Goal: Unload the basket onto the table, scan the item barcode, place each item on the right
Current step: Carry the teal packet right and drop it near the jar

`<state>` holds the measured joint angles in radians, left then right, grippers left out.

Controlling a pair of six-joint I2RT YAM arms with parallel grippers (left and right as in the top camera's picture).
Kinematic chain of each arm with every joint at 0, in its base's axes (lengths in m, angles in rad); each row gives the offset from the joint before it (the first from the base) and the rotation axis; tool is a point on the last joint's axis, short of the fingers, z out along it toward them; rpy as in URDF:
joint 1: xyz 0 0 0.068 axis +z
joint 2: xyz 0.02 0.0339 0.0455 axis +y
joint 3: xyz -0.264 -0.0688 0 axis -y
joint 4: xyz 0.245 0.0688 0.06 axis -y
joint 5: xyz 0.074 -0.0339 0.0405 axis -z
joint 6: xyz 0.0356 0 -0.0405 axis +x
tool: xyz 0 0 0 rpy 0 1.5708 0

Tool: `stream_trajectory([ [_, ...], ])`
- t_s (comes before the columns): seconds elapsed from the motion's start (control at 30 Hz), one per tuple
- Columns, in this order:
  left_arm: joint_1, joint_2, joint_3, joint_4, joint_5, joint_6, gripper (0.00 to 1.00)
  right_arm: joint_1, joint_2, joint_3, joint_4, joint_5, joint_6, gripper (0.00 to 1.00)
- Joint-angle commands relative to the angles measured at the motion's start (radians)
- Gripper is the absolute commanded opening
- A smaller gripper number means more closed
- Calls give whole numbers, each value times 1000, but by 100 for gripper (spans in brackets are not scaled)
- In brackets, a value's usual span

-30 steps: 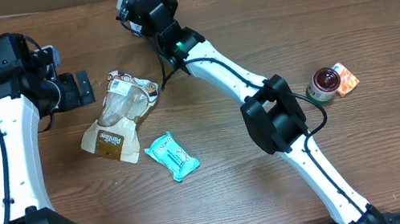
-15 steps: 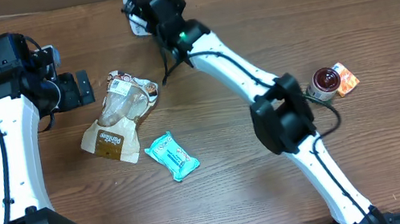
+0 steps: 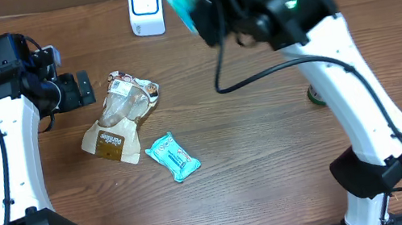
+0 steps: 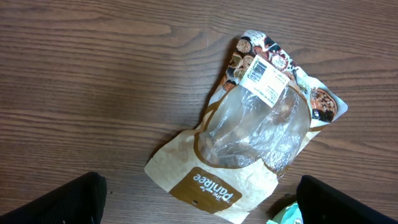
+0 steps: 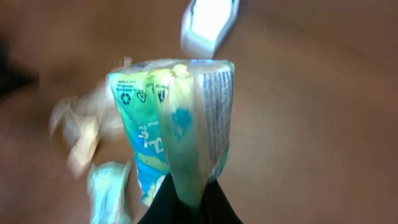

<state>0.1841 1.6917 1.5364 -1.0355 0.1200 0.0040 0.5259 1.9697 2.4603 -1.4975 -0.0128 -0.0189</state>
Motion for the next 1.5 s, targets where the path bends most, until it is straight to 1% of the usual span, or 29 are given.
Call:
stream_trajectory([
  [0.0, 5, -12, 15, 0, 4, 18, 100, -58, 65, -63, -81, -174, 95, 4],
  [0.03, 5, -12, 15, 0, 4, 18, 100, -84, 71, -134, -97, -171, 148, 4],
  [0.07, 5, -12, 15, 0, 4, 19, 100, -97, 73, -187, -89, -162, 168, 4],
  [0.17, 5, -12, 15, 0, 4, 19, 100, -134, 73, -348, -39, -108, 254, 4],
  [0.3, 5, -12, 15, 0, 4, 19, 100, -201, 73, -586, 67, 45, 439, 4],
  [0.43, 5, -12, 15, 0, 4, 18, 100, -274, 73, -766, 198, 145, 561, 4],
  [0.6, 5, -12, 15, 0, 4, 18, 100, -349, 73, -899, 387, 167, 574, 4],
  [0.73, 5, -12, 15, 0, 4, 19, 100, -392, 73, -932, 427, 220, 649, 4],
  [0.77, 5, -12, 15, 0, 4, 18, 100, -401, 73, -932, 433, 227, 652, 11],
  [0.8, 5, -12, 15, 0, 4, 19, 100, -409, 73, -930, 438, 230, 651, 21],
  [0.83, 5, -12, 15, 0, 4, 19, 100, -418, 73, -925, 439, 229, 652, 36],
  [0.87, 5, -12, 15, 0, 4, 18, 100, -425, 73, -920, 438, 226, 651, 43],
  [0.9, 5, -12, 15, 0, 4, 18, 100, -431, 72, -909, 430, 213, 650, 47],
  [0.97, 5, -12, 15, 0, 4, 18, 100, -437, 70, -874, 396, 168, 624, 50],
  [1.03, 5, -12, 15, 0, 4, 18, 100, -436, 64, -834, 369, 117, 560, 54],
  [1.07, 5, -12, 15, 0, 4, 19, 100, -431, 53, -787, 325, 26, 476, 55],
  [1.13, 5, -12, 15, 0, 4, 18, 100, -418, 40, -747, 279, -111, 364, 56],
  [1.17, 5, -12, 15, 0, 3, 19, 100, -410, 36, -740, 266, -180, 312, 59],
  [1.27, 5, -12, 15, 0, 4, 19, 100, -374, 32, -739, 240, -358, 201, 65],
  [1.33, 5, -12, 15, 0, 4, 19, 100, -339, 36, -742, 230, -398, 173, 66],
  [1.47, 5, -12, 15, 0, 4, 19, 100, -203, 36, -787, 264, -397, 174, 66],
])
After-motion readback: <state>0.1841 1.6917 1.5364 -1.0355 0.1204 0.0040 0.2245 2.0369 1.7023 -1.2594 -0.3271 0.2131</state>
